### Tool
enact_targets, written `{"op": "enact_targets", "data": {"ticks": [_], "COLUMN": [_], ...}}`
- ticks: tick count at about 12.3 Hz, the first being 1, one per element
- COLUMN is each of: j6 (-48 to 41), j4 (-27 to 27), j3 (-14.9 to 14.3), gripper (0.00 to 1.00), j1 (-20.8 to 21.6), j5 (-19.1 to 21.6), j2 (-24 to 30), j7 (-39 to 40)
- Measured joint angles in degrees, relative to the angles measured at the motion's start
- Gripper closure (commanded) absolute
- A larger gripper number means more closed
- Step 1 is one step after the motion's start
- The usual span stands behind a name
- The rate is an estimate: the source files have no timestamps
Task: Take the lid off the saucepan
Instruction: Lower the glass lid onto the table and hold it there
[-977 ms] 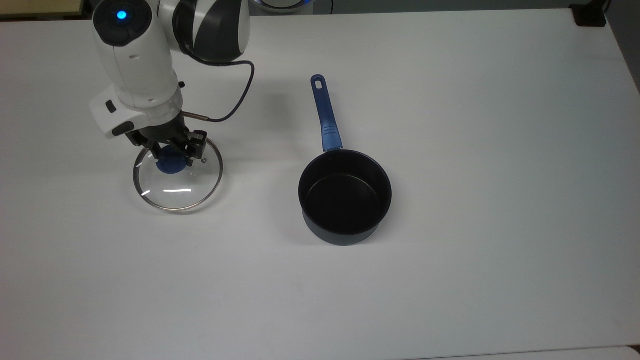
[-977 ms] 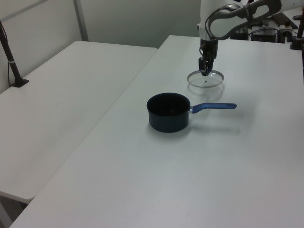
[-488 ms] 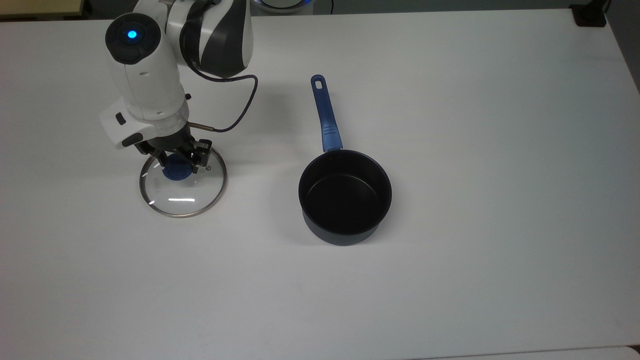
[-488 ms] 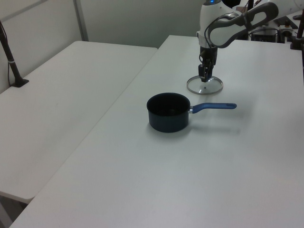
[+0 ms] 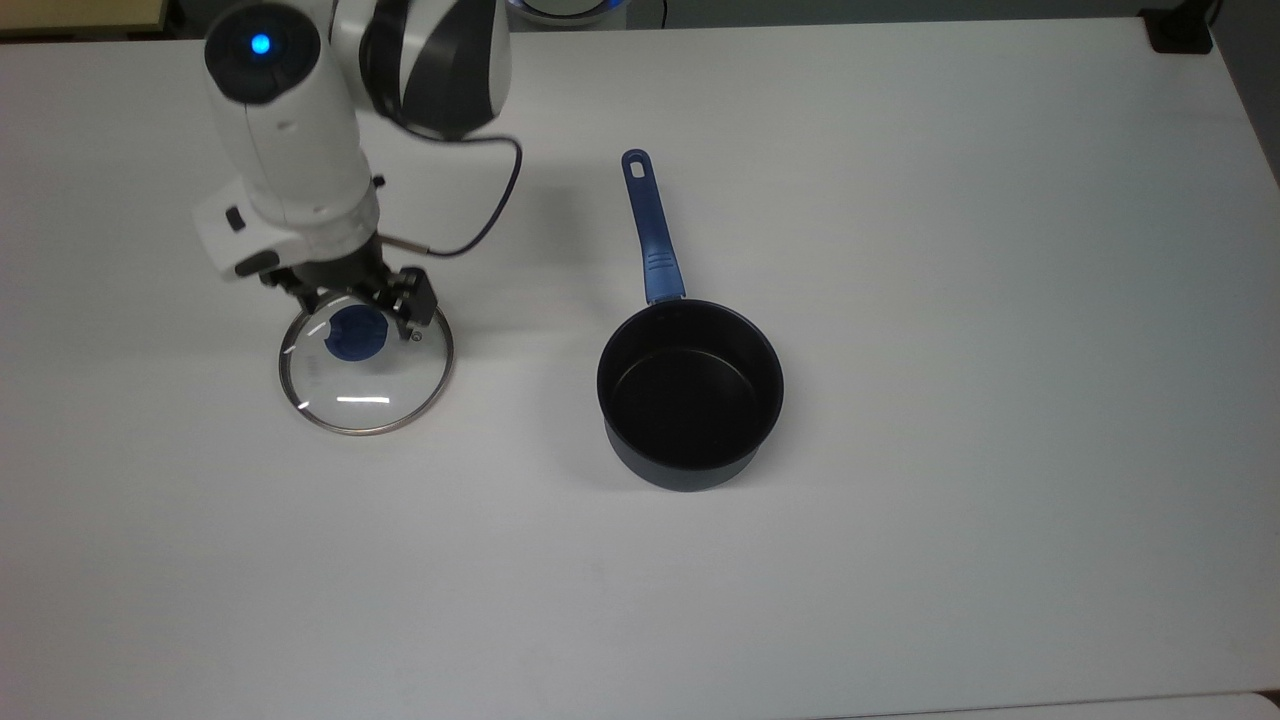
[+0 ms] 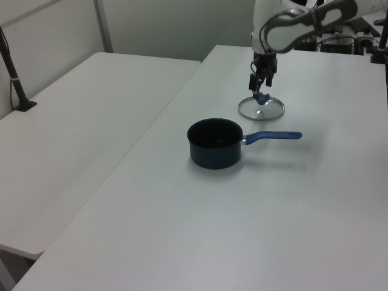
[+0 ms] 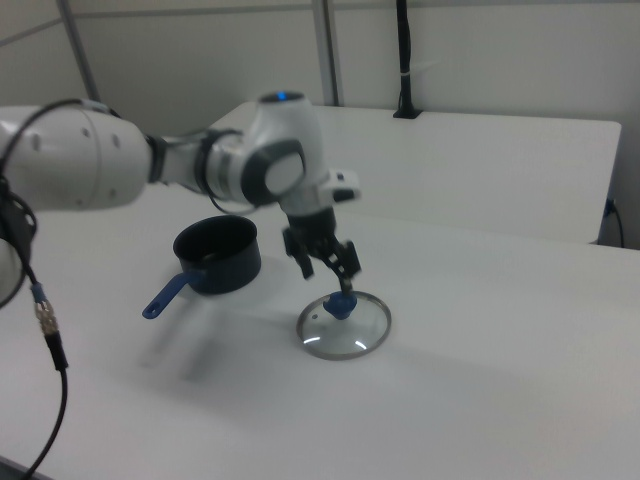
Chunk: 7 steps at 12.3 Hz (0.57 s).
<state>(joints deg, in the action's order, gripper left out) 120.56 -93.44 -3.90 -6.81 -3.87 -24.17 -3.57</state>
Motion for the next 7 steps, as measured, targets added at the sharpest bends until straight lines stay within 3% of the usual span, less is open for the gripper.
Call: {"op": "enact_targets", "data": {"ticks": [4,7], "j6": [-16.32,-20.83], "j4": [1.85,0.4], "j3": [0.44,0.51], "gripper": [0.0,0.0], "j1": [5.8,9.65], "j5": [0.0,-0.01], "j2": [12.47,20.16], "j7": [-0.27,-0.28]}}
